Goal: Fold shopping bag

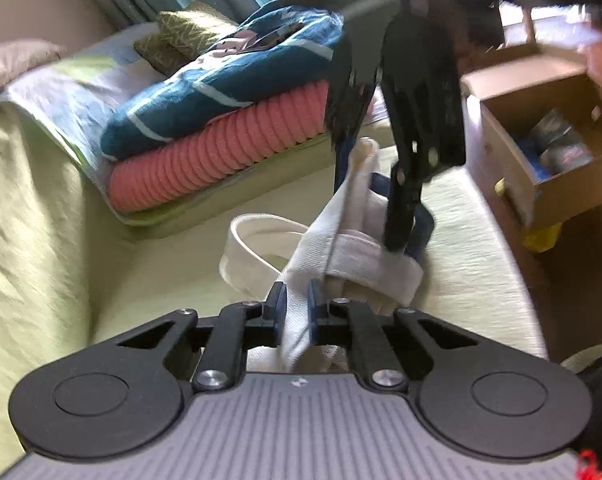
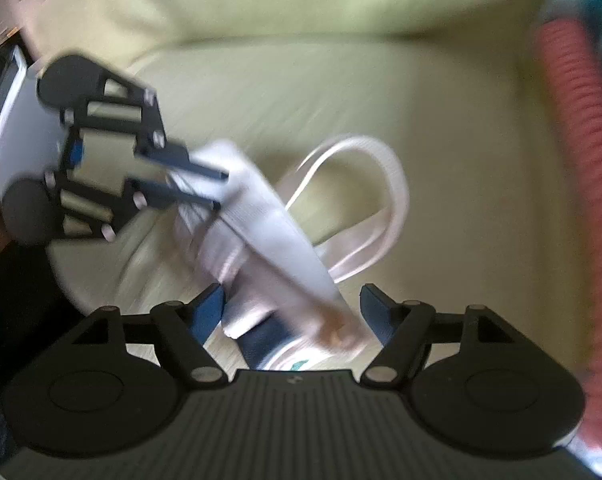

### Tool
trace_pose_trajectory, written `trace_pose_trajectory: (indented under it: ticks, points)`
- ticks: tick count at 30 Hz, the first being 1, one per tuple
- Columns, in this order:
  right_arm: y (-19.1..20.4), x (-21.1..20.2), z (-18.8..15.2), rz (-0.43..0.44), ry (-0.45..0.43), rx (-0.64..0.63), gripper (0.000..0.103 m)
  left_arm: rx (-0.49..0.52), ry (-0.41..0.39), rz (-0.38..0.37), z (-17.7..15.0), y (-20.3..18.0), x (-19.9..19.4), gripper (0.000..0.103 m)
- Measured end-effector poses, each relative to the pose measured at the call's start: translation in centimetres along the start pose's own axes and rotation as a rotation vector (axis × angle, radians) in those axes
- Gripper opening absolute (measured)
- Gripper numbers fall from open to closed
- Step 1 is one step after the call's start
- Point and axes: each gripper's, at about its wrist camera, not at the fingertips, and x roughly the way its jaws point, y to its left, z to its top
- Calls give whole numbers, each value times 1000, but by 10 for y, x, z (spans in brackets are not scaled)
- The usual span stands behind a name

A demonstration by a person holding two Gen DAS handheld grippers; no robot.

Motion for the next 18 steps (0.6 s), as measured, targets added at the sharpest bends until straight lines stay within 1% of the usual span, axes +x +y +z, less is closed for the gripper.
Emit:
trace_pose_trajectory:
  ticks: [1,2,4,5,6,8,10,11,12,15,18]
  points:
    - [4,-9,-3,-48,-49,9,70,8,8,-1,3,0,6,0]
    - [9,-17,-5,-104,-96,12,67,17,15,3,4,0,11,0]
    - [24,-31,-13,-208,-195,1,56,27,21,16,5,0,21,0]
    - [33,-35,-18,-255,-236,-3,46,16,20,16,5,2,24,0]
    - [42,-37,-23,-293,-274,-2,39,7,18,15,4,4,27,0]
    - [58,-34,-32,-328,-336,20,32,3,16,17,3,5,32,0]
    - [65,-23,-39,-329,-363,63,32,5,18,22,3,6,38,0]
    - [65,-15,-42,-327,-353,82,31,10,21,25,3,5,40,0]
    - [66,-8,-45,-330,-351,97,32,17,26,26,4,5,43,0]
    - [68,3,-56,-368,-381,120,33,42,39,28,5,4,51,0]
    - [66,6,-57,-376,-385,124,33,41,40,28,4,4,55,0]
